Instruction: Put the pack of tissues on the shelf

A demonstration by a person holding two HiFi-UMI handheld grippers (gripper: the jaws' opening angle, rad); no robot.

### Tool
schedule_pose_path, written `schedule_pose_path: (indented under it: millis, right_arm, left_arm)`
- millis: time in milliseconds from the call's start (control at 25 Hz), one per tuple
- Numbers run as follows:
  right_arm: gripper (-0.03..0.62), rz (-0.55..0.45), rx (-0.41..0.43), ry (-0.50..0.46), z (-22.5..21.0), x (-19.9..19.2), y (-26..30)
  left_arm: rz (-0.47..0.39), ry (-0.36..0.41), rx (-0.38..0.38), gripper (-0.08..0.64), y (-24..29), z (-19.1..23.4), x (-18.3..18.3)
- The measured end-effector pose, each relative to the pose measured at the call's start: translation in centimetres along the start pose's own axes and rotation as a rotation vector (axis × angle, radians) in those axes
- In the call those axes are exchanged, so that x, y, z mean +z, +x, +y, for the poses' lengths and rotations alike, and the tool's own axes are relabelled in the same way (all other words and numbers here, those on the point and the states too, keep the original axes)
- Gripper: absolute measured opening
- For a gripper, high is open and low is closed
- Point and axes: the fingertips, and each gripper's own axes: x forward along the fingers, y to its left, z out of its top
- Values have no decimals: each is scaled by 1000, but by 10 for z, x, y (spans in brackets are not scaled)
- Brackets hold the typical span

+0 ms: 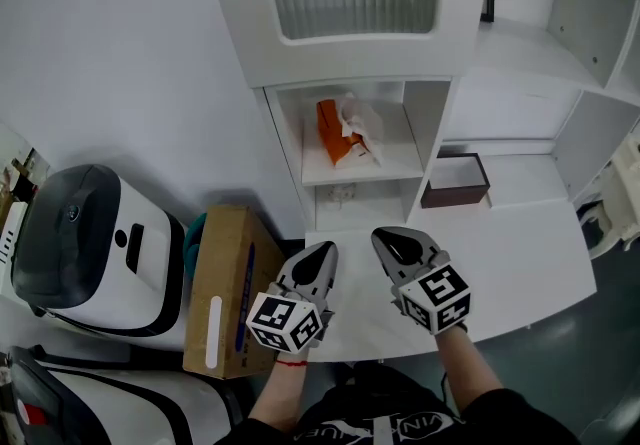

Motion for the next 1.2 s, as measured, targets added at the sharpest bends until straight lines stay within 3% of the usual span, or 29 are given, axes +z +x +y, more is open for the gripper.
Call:
schedule_pose_path:
  millis: [560, 1200]
  right_arm:
    - [3, 28, 33, 32, 66, -25, -61]
    - [3, 1, 41, 34, 91, -17, -93]
  left_arm:
    - [0, 3, 3, 6, -61, -35, -7]
    - [-43, -12, -30, 6, -85, -63, 7]
